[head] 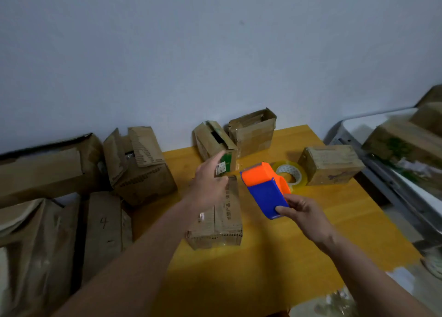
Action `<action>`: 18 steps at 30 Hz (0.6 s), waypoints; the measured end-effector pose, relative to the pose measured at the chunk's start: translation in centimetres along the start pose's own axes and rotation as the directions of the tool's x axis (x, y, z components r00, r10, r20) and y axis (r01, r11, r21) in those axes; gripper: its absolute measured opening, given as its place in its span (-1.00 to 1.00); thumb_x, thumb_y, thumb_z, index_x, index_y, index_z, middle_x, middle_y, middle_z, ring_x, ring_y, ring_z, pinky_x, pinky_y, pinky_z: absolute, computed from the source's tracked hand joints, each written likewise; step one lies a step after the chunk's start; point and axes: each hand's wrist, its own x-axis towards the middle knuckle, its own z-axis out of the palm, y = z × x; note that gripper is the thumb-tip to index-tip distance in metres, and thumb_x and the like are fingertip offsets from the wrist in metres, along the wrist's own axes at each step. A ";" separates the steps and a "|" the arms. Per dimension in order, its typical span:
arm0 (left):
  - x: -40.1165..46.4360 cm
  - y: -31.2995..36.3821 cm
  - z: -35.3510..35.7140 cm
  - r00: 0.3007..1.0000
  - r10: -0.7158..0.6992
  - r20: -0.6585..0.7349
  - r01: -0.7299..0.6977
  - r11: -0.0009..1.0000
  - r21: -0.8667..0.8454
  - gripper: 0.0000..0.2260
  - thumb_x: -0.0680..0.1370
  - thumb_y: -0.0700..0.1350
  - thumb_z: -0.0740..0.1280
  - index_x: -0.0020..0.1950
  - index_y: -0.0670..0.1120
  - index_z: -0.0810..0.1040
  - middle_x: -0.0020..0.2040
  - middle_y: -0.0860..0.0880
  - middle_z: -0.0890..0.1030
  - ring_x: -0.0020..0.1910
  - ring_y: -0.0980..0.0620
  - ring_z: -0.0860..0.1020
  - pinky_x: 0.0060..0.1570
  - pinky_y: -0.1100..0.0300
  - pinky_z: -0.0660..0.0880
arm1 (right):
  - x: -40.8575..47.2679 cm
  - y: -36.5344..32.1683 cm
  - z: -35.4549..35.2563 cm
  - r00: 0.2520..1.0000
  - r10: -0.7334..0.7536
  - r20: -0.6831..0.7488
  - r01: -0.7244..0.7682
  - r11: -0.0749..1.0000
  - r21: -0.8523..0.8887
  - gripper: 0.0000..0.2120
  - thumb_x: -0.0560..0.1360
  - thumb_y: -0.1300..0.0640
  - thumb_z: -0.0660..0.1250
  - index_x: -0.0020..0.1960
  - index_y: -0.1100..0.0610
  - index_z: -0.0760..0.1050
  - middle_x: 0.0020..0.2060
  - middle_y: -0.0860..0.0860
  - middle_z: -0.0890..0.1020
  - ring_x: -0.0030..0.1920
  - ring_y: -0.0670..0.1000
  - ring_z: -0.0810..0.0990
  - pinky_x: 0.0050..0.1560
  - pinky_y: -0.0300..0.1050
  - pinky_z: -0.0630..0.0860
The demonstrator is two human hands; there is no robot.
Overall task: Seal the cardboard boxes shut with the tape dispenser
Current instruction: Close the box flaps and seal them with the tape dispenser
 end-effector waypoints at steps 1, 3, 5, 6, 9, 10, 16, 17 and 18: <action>0.3 1.3 -1.0 0.993 0.012 0.116 -0.006 0.998 -0.055 -0.40 0.58 -0.29 0.24 0.53 0.14 0.19 0.51 0.02 0.23 0.27 0.18 0.33 0.16 0.25 0.31 | -0.1 -0.8 -0.2 0.999 -0.006 0.053 0.004 1.000 0.028 -0.78 0.48 0.35 0.33 0.11 0.22 0.60 -0.02 0.11 0.70 0.02 0.06 0.66 0.04 -0.12 0.57; 0.5 3.1 -2.6 0.952 0.053 0.300 -0.053 0.999 -0.008 -0.41 0.56 -0.37 0.21 0.52 0.07 0.25 0.51 0.03 0.27 0.29 0.20 0.36 0.22 0.25 0.35 | -0.5 -1.9 -0.5 0.988 -0.005 0.153 -0.004 0.998 0.057 -0.76 0.48 0.31 0.33 0.13 0.25 0.59 0.01 0.12 0.70 0.05 0.08 0.66 0.07 -0.10 0.58; 0.3 4.6 -3.6 0.919 0.071 0.388 -0.092 0.995 0.034 -0.49 0.55 -0.43 0.17 0.46 -0.06 0.37 0.43 0.01 0.41 0.33 0.18 0.37 0.24 0.36 0.37 | -0.7 -2.8 -0.7 0.973 -0.006 0.232 0.000 1.000 0.025 -0.74 0.46 0.24 0.35 0.13 0.28 0.58 0.02 0.14 0.69 0.07 0.12 0.65 0.11 -0.03 0.57; 0.1 5.1 -3.9 0.904 0.075 0.421 -0.092 0.996 0.019 -0.53 0.55 -0.45 0.15 0.41 -0.12 0.42 0.35 -0.01 0.49 0.27 0.19 0.43 0.14 0.45 0.40 | -0.9 -3.2 -0.7 0.966 -0.004 0.258 0.002 1.000 0.009 -0.74 0.46 0.22 0.34 0.12 0.28 0.58 0.02 0.15 0.68 0.08 0.13 0.64 0.12 -0.02 0.57; -0.8 5.2 -4.4 0.887 0.103 0.450 -0.108 0.994 -0.014 -0.59 0.56 -0.46 0.12 0.31 -0.17 0.52 0.18 -0.02 0.60 0.12 0.19 0.55 0.03 0.46 0.46 | -1.2 -4.0 -0.9 0.951 0.017 0.307 -0.018 1.000 0.002 -0.75 0.46 0.26 0.34 0.13 0.29 0.57 0.02 0.16 0.68 0.08 0.13 0.64 0.13 -0.01 0.56; -0.9 5.0 -4.6 0.888 0.102 0.448 -0.106 0.994 -0.015 -0.59 0.56 -0.46 0.11 0.29 -0.15 0.53 0.15 0.00 0.60 0.09 0.22 0.55 0.04 0.45 0.47 | -1.3 -4.1 -1.0 0.945 0.029 0.325 -0.031 1.000 -0.001 -0.75 0.47 0.28 0.34 0.14 0.30 0.56 0.02 0.18 0.67 0.08 0.14 0.64 0.14 0.00 0.56; -1.2 3.6 -5.0 0.907 -0.016 0.421 0.134 0.958 -0.252 -0.58 0.53 -0.46 0.11 0.16 -0.09 0.61 0.18 -0.06 0.63 0.16 0.09 0.59 0.17 0.24 0.50 | -1.1 -5.3 -0.5 0.924 0.088 0.371 -0.094 0.996 -0.003 -0.78 0.46 0.14 0.37 -0.08 0.32 0.51 -0.17 0.12 0.66 -0.13 0.03 0.62 -0.06 -0.14 0.53; -1.3 3.3 -5.1 0.910 -0.049 0.411 0.194 0.927 -0.320 -0.62 0.55 -0.43 0.13 0.12 -0.08 0.63 0.16 -0.07 0.64 0.15 0.07 0.60 0.14 0.22 0.52 | -1.1 -5.4 -0.1 0.927 0.092 0.364 -0.100 0.995 0.003 -0.72 0.43 0.09 0.38 -0.07 0.33 0.51 -0.19 0.11 0.66 -0.16 0.01 0.62 -0.09 -0.16 0.52; -1.3 3.1 -5.2 0.912 -0.070 0.403 0.233 0.899 -0.371 -0.68 0.56 -0.39 0.17 0.07 -0.08 0.64 0.12 -0.08 0.66 0.12 0.05 0.62 0.08 0.22 0.55 | -1.0 -5.5 0.2 0.927 0.096 0.362 -0.108 0.994 0.012 -0.67 0.42 0.06 0.39 -0.05 0.34 0.52 -0.17 0.11 0.68 -0.16 0.00 0.63 -0.11 -0.17 0.52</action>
